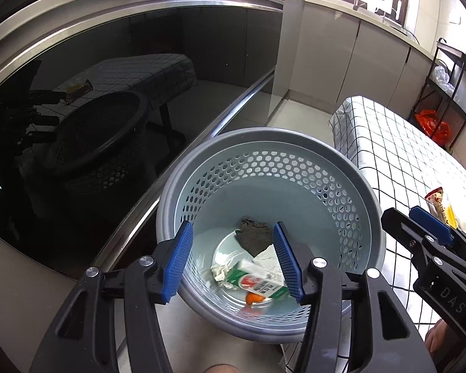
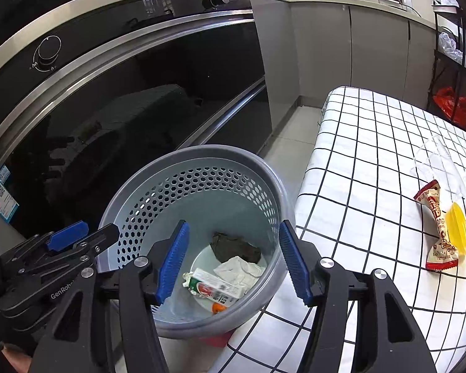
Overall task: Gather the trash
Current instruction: 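Move both open tools back to the table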
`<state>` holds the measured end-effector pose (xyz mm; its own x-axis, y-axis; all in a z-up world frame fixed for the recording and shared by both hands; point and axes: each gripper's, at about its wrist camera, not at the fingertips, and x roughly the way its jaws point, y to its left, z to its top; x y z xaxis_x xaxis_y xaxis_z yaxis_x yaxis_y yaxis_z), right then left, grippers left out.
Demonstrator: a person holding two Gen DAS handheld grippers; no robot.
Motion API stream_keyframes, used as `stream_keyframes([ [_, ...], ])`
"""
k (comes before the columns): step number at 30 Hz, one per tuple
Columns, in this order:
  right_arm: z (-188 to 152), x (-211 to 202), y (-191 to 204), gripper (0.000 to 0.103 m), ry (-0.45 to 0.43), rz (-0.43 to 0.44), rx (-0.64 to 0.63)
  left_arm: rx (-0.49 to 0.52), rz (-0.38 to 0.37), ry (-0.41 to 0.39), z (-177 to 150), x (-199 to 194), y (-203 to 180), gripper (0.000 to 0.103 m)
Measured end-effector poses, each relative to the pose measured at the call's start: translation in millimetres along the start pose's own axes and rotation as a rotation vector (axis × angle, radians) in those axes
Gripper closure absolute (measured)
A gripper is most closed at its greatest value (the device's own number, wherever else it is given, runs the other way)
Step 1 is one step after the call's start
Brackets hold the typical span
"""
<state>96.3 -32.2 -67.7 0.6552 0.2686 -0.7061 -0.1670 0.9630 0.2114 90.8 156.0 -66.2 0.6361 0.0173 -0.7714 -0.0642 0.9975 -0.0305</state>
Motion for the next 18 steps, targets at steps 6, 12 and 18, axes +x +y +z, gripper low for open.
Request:
stream_keyframes([
  [6,-1.5,-0.7,-0.5,0.045,0.002,-0.003,-0.005,0.006,-0.003,-0.003,-0.9,-0.8,-3.3,0.049],
  [12,-3.5,-5.2,-8.1,0.043,0.0,-0.016,-0.007,0.015,-0.004,-0.008,-2.2,-2.4,-8.5,0.047],
  [18,-6.0,-18.4,-27.3,0.041,-0.014,-0.032,0.004,0.033,-0.005,-0.017,-5.0,-6.1,-20.9,0.045],
])
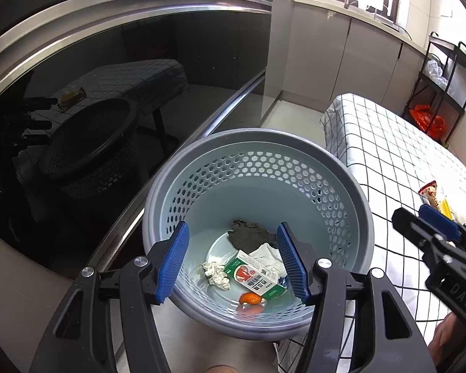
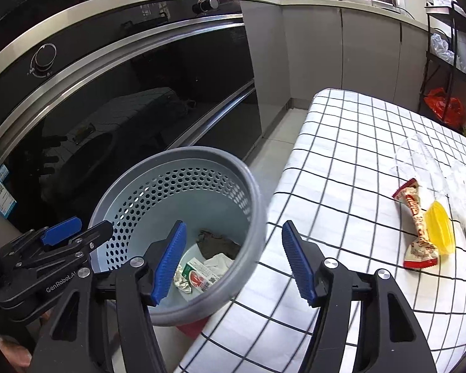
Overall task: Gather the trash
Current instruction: 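Move both open tools back to the table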
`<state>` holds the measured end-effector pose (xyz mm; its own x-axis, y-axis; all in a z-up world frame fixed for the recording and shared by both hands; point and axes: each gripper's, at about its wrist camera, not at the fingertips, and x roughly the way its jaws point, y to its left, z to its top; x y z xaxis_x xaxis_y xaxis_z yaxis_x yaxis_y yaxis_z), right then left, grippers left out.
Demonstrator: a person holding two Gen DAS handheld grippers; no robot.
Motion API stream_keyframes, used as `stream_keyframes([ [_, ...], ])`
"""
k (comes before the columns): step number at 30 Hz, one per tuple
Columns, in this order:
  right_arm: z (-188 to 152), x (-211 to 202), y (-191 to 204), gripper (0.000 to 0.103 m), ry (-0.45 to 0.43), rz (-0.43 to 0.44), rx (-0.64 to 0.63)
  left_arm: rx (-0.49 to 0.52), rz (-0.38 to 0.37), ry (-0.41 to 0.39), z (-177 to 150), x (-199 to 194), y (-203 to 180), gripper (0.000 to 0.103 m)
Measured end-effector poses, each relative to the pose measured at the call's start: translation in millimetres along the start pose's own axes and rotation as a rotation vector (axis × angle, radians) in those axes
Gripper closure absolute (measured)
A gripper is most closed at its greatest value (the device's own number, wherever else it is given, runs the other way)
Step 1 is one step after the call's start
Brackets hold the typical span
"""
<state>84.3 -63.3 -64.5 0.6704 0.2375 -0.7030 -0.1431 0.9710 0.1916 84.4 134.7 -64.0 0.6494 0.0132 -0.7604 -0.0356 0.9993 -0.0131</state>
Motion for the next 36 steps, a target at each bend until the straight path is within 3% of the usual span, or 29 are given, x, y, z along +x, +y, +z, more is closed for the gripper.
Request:
stream_keyframes([
  [9,-6.9,-31.1,-43.9,0.035,-0.034,-0.051,0.032,0.036,-0.032,-0.002,-2.7,-2.8,-34.0,0.044],
  [15,-13.1,-57.2,-82.6,0.033,-0.066,-0.106,0.059,0.067,-0.106,0.0,-5.7,-10.2,-70.0,0.041],
  [29,-47.3,-105.8,-225.0,0.032,-0.085,-0.304,0.2,0.206,-0.243,-0.027,-9.0,-29.1,-177.1,0.033],
  [36,-62.7,-108.4,-270.9,0.032,-0.045,-0.279,0.263,0.258,-0.248,-0.041,-4.3,-18.0,-227.1,0.03],
])
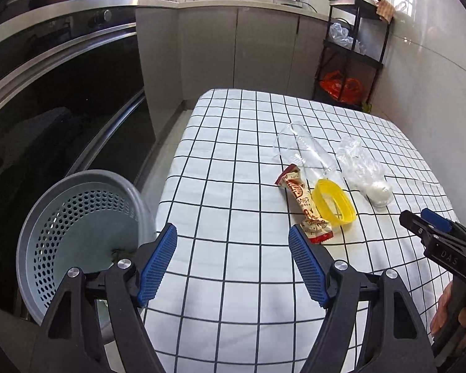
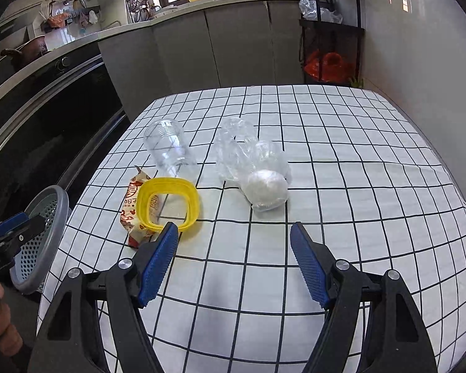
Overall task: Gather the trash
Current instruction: 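Close the right tool on the yellow plastic lid rim and lift it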
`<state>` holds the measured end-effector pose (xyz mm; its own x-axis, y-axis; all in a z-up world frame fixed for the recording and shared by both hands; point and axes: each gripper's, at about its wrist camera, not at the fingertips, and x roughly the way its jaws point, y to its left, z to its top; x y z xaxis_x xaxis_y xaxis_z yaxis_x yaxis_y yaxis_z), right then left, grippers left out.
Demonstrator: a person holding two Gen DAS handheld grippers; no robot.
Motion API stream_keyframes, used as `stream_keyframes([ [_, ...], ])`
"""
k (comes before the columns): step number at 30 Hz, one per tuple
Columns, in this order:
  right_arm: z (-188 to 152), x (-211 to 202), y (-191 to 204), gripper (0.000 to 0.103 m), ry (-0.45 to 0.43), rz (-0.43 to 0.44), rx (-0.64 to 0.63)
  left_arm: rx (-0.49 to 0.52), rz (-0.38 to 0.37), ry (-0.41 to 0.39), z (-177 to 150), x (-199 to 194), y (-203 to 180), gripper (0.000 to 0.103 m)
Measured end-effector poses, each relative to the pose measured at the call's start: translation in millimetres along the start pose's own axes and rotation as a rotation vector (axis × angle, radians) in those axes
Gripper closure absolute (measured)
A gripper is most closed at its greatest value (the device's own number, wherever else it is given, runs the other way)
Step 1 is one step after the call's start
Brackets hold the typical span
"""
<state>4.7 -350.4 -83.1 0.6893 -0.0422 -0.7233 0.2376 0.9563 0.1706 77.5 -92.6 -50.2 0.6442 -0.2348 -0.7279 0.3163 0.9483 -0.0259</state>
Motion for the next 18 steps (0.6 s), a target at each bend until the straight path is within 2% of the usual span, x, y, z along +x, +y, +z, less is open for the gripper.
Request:
stream_keyframes([
  [6,4.6,12.5,-0.9,0.024,0.026,0.054,0.018,0.019,0.03,-0.003,3.2,23.6,-8.8,0.03],
  [10,6.2,30.0,11.2,0.024,0.057,0.07,0.003,0.023,0.032,0.028,2.1,36.8,-7.3,0.03],
  [18,15.1,50.8,36.8,0.02,0.087,0.136,0.014,0.04,0.095,0.008,2.9,40.2,1.6,0.03],
])
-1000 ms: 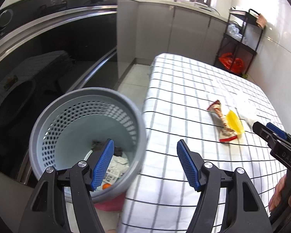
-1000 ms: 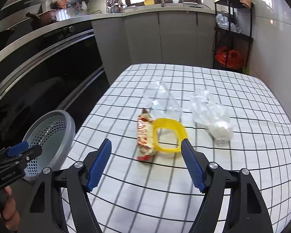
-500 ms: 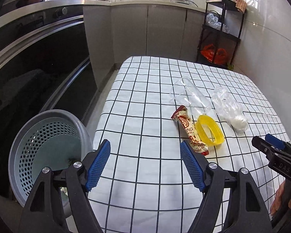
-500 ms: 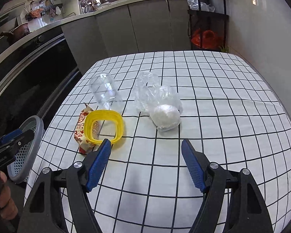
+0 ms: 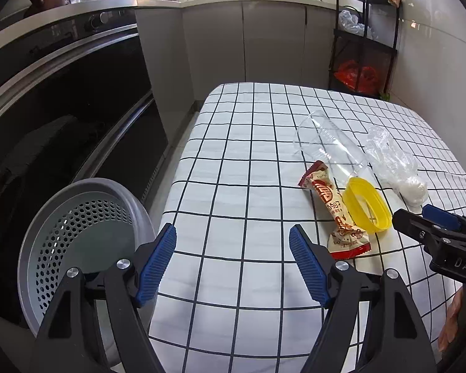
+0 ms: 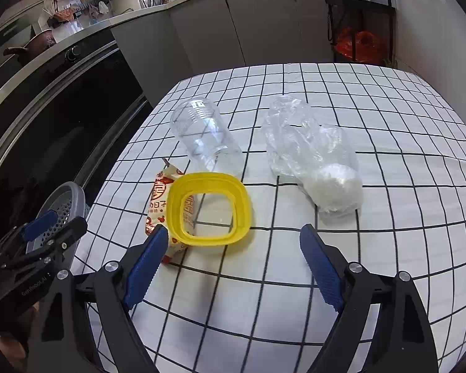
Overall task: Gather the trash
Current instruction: 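Close the right tool on the yellow plastic lid rim and lift it, then grasp the red-and-white snack wrapper with the left tool while the right tool holds the lid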
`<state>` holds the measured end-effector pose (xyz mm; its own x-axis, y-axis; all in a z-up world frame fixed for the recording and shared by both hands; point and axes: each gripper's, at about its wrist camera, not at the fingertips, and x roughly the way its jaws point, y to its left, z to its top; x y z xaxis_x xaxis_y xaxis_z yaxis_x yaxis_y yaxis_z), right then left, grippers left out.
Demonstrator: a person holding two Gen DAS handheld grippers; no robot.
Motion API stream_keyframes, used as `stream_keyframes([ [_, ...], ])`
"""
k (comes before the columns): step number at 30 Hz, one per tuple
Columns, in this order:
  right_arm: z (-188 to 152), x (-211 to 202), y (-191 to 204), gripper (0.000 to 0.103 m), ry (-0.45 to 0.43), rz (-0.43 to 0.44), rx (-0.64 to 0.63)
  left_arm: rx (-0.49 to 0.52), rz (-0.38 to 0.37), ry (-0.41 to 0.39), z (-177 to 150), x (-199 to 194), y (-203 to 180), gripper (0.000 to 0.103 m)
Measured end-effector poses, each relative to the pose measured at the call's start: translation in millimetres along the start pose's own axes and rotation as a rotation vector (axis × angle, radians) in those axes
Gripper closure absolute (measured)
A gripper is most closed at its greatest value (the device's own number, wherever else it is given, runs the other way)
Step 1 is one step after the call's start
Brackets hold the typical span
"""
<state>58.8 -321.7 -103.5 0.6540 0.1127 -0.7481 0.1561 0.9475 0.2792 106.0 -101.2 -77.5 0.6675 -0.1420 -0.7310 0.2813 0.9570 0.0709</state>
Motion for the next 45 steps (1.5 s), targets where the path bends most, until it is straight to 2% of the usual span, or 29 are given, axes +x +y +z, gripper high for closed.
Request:
stream_keyframes([
  [10,7.2,28.7,10.0,0.018,0.049,0.026,0.02,0.002,-0.01,0.023,-2.7,3.7,0.2,0.03],
  [19,8.5,43.4,5.0,0.018,0.096,0.07,0.074,0.008,-0.016,0.027,-4.2,2.6,-1.6,0.03],
  [26,9.9,49.8,8.4,0.018,0.106,0.07,0.086,0.015,-0.015,0.031,-5.8,3.2,-3.2,0.03],
  [31,10.4,51.6,15.0,0.021,0.096,0.07,0.067,0.018,-0.017,0.035,-7.8,3.7,-3.6,0.03],
  [32,10.8,51.4,15.6,0.025,0.094,0.07,0.062,0.02,-0.018,0.035,-8.2,3.6,-3.6,0.03],
  [33,11.0,51.5,16.3,0.035,0.096,0.064,0.052,0.021,-0.018,0.035,-8.4,3.4,-3.9,0.03],
  [42,10.6,34.4,12.8,0.036,0.053,0.036,0.026,0.015,-0.038,0.043,-9.0,5.3,-7.9,0.03],
  [45,10.6,18.5,9.1,0.036,0.013,0.025,0.019,0.021,-0.049,0.036,-8.0,4.9,-14.4,0.025],
])
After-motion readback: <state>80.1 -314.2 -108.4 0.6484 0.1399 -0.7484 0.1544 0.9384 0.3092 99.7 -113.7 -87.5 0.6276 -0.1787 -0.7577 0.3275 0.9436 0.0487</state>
